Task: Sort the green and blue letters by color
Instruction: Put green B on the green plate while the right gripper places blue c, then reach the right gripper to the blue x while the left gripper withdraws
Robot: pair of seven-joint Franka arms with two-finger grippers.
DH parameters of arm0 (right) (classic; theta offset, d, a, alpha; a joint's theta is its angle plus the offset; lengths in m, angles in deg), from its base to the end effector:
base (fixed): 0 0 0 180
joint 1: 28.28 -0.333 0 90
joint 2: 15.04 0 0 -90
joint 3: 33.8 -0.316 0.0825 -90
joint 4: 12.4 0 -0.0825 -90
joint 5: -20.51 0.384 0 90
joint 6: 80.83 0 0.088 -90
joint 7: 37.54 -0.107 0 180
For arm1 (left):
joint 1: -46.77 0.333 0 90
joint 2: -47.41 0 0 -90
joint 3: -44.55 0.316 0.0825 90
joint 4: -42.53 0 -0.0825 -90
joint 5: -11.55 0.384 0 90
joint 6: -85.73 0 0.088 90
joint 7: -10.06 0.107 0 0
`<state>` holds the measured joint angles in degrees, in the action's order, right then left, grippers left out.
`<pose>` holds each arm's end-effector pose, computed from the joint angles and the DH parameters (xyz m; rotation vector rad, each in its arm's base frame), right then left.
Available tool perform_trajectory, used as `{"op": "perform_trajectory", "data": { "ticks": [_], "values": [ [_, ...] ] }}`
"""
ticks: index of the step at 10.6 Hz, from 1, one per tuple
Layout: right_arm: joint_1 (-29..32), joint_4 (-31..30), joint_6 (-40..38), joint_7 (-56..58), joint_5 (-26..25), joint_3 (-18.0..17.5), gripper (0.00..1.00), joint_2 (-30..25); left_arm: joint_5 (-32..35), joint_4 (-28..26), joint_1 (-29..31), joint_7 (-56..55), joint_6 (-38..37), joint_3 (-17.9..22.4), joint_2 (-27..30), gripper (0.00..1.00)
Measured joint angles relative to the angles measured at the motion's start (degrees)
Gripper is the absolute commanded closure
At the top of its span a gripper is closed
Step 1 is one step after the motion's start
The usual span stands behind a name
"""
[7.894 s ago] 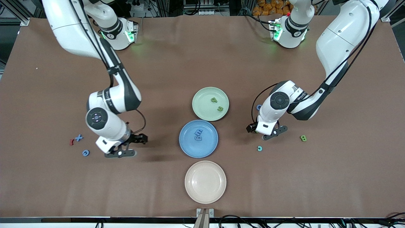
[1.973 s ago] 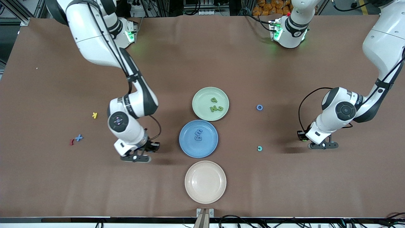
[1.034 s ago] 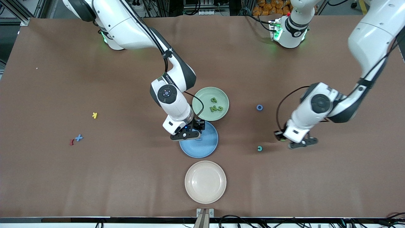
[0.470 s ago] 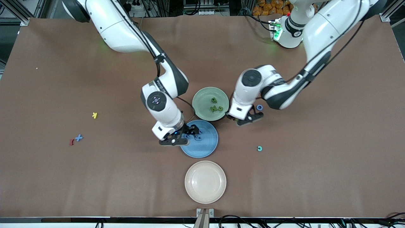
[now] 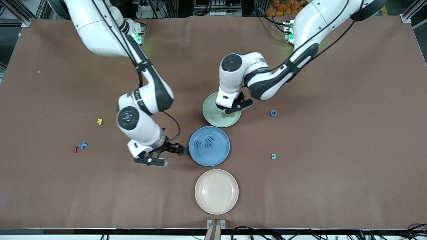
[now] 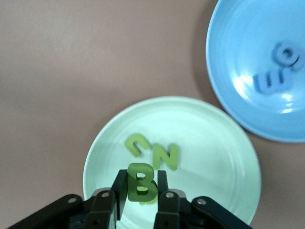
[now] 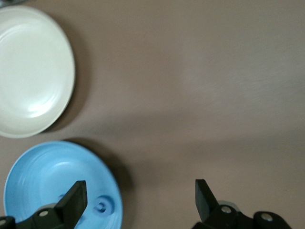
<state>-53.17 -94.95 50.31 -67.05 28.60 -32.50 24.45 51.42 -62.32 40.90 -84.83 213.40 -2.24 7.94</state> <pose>0.6735 0.3012 0.2991 -2.9658 0.2699 -0.1460 0.4345 -0.4701 0.2481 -3.0616 -0.6231 -0.0777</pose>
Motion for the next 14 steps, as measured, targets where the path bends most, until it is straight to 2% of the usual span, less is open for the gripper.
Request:
{"op": "perform_trajectory", "data": {
  "ticks": [1,3,5,8,10,14],
  "values": [
    [1.9,-0.4,-0.1,0.0,0.0,0.1,0.00,-0.7,0.0,0.4,-1.7,-0.7,-1.7,0.9,0.0,0.00],
    [6.3,-1.9,-0.1,-0.1,0.0,0.2,0.00,-2.0,0.0,1.6,-1.3,-1.1,-6.4,2.3,0.3,0.00],
    [10.0,-3.0,-0.2,-0.1,0.0,0.7,0.00,-2.8,0.0,4.8,3.9,-0.4,-9.1,3.0,0.6,0.00],
    [11.7,-6.4,-0.4,-0.1,0.0,5.0,0.00,-3.9,0.0,7.9,14.3,10.1,-9.6,3.1,0.8,0.00],
    [12.5,-7.8,-0.4,-0.5,0.0,8.5,0.00,-4.0,0.0,8.0,16.1,14.9,-10.0,3.0,0.8,0.00],
    [14.9,-9.4,-0.4,-13.0,0.0,10.8,0.00,-4.2,0.0,8.6,19.5,27.7,-15.1,2.8,3.6,0.00]
  ]
}}
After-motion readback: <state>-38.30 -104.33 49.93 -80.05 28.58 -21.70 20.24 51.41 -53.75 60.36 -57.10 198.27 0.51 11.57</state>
